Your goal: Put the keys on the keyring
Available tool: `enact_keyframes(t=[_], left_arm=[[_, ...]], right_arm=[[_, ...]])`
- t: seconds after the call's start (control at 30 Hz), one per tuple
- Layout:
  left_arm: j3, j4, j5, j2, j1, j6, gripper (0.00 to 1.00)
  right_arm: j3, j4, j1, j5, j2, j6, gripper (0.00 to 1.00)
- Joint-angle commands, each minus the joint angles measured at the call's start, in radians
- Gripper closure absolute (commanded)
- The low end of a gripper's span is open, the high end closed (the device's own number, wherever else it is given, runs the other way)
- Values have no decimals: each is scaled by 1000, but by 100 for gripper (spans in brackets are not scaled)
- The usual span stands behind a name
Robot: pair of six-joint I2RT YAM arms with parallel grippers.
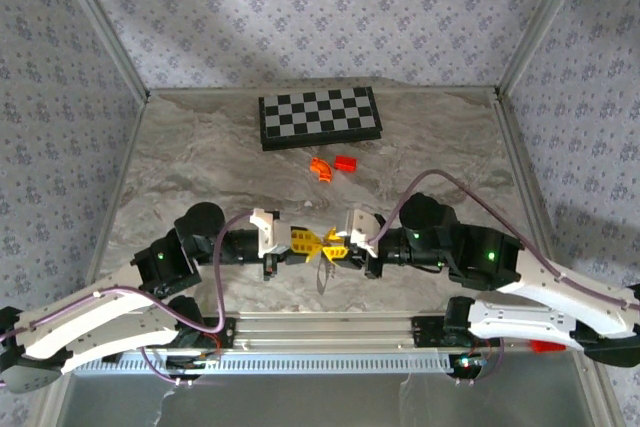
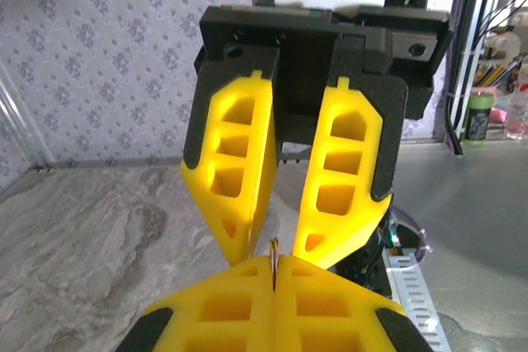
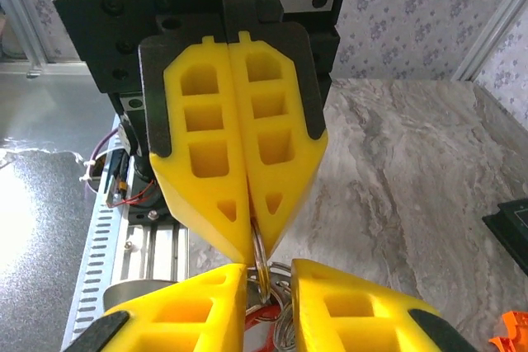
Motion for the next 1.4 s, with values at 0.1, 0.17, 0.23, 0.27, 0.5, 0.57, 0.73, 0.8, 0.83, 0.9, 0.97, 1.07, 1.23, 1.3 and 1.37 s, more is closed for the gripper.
enact_keyframes(t=[0.1,0.17,0.23,0.27,0.5,0.57,0.73,0.8,0.83,0.9,0.97,1.07,1.23,1.3,1.37], left_arm=[[-1,125,42,-29,-1,-34,100],[2,128,45,-31,-1,-35,100],[3,128,51,-34,-1,-36,100],[4,128,53,-35,-1,-36,100],[3,132,58,-40,-1,-41,100],[3,137,59,-41,-1,-42,100],[3,143,64,-40,-1,-45,100],[6,141,65,-40,-2,-46,100],[8,141,65,-41,-1,-46,100],[8,142,65,-44,-1,-45,100],[9,141,66,-46,-1,-44,100],[7,142,62,-50,0,-47,100],[3,145,57,-54,-1,-50,100],[2,151,52,-57,-1,-52,100],[-1,154,47,-59,-1,-53,100]], right_arm=[[-22,63,8,-59,-37,23,70],[-30,74,8,-71,-48,25,70],[-38,87,6,-76,-57,30,73],[-42,92,6,-78,-61,31,74],[-42,96,2,-90,-58,30,76],[-42,95,1,-93,-56,31,76],[-45,91,-3,-93,-56,29,78],[-44,90,-3,-89,-57,29,77],[-45,90,-5,-89,-56,29,75],[-49,93,-5,-89,-57,31,72],[-54,100,-4,-89,-60,35,70],[-68,113,-4,-89,-69,46,65],[-106,155,-5,-78,-89,71,59],[-126,178,-5,-75,-97,84,59],[-144,202,-5,-72,-104,95,59]])
